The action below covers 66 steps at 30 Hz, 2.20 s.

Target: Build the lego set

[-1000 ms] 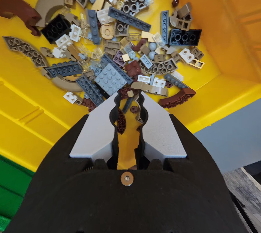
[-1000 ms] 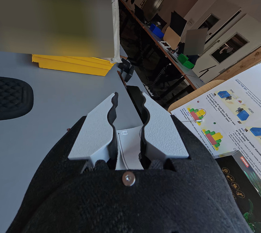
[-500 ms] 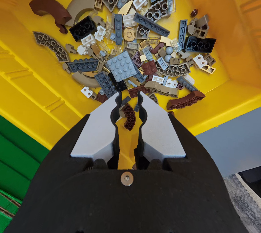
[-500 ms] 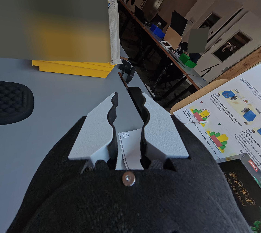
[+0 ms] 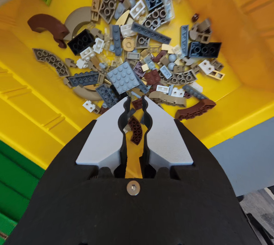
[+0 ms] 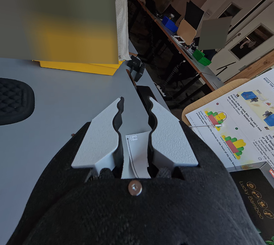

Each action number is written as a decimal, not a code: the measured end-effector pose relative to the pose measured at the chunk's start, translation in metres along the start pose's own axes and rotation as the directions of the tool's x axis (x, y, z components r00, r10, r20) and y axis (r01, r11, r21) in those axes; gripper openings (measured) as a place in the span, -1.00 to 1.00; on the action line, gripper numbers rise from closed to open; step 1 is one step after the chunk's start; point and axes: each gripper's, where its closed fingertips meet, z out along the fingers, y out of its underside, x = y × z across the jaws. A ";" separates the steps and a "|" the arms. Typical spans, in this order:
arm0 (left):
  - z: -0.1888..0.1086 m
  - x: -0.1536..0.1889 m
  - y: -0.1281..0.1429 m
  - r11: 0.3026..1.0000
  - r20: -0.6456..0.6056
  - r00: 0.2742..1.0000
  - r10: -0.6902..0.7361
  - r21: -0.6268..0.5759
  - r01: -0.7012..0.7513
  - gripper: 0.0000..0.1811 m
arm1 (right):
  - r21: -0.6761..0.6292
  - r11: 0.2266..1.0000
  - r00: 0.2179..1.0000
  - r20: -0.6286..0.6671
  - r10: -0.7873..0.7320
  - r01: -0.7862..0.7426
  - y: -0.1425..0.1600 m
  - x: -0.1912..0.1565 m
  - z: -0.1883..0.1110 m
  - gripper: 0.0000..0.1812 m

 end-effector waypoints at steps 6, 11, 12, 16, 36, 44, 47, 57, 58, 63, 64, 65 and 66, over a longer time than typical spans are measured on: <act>-0.005 -0.013 -0.003 0.994 0.024 0.996 -0.089 0.060 0.088 -0.91 | -0.009 1.000 1.000 0.002 0.003 -0.003 0.005 0.002 0.001 -0.67; -0.014 -0.045 0.004 0.978 0.168 0.963 -0.209 0.050 0.204 -0.89 | -0.037 0.999 1.000 0.005 -0.005 0.005 0.011 0.001 0.003 -0.67; -0.015 -0.047 0.004 0.975 0.175 0.959 -0.222 0.039 0.219 -0.89 | -0.039 0.999 1.000 0.008 -0.005 0.006 0.011 0.000 0.003 -0.66; -0.011 -0.039 0.009 0.953 0.088 0.955 -0.283 -0.087 0.291 -0.87 | -0.045 0.999 1.000 0.014 -0.006 0.007 0.013 -0.001 0.004 -0.66; 0.001 -0.046 0.037 0.789 0.087 0.923 0.375 -0.553 -0.268 -0.90 | -0.073 0.997 0.999 0.034 -0.025 0.027 0.020 -0.005 0.004 -0.66; 0.006 -0.043 0.048 0.562 -0.082 0.805 0.588 -0.674 -0.480 -0.86 | -0.041 0.999 0.998 0.052 -0.019 0.021 0.014 -0.007 0.001 -0.66; 0.006 -0.042 0.048 0.528 -0.127 0.800 0.587 -0.688 -0.497 -0.87 | -0.050 0.998 0.998 0.055 -0.025 0.027 0.016 -0.008 0.001 -0.66; 0.007 -0.044 0.048 0.527 -0.144 0.804 0.577 -0.686 -0.502 -0.92 | -0.050 0.998 0.997 0.070 -0.025 0.028 0.016 -0.010 0.002 -0.66; 0.007 -0.044 0.048 0.526 -0.143 0.803 0.579 -0.687 -0.501 -0.91 | -0.051 0.998 0.997 0.071 -0.024 0.028 0.016 -0.011 0.002 -0.66; 0.007 -0.042 0.049 0.547 -0.153 0.814 0.560 -0.670 -0.502 -0.97 | -0.057 0.998 0.996 0.081 -0.032 0.036 0.016 -0.014 0.003 -0.66; 0.007 -0.042 0.049 0.559 -0.152 0.822 0.549 -0.664 -0.496 -0.96 | -0.059 0.998 0.996 0.083 -0.033 0.037 0.016 -0.014 0.003 -0.66; 0.007 -0.041 0.050 0.573 -0.152 0.831 0.535 -0.657 -0.490 -0.96 | -0.059 0.998 0.996 0.084 -0.032 0.037 0.016 -0.015 0.003 -0.66; 0.007 -0.039 0.050 0.584 -0.156 0.837 0.524 -0.649 -0.487 -0.96 | -0.059 0.998 0.996 0.084 -0.032 0.037 0.016 -0.015 0.003 -0.66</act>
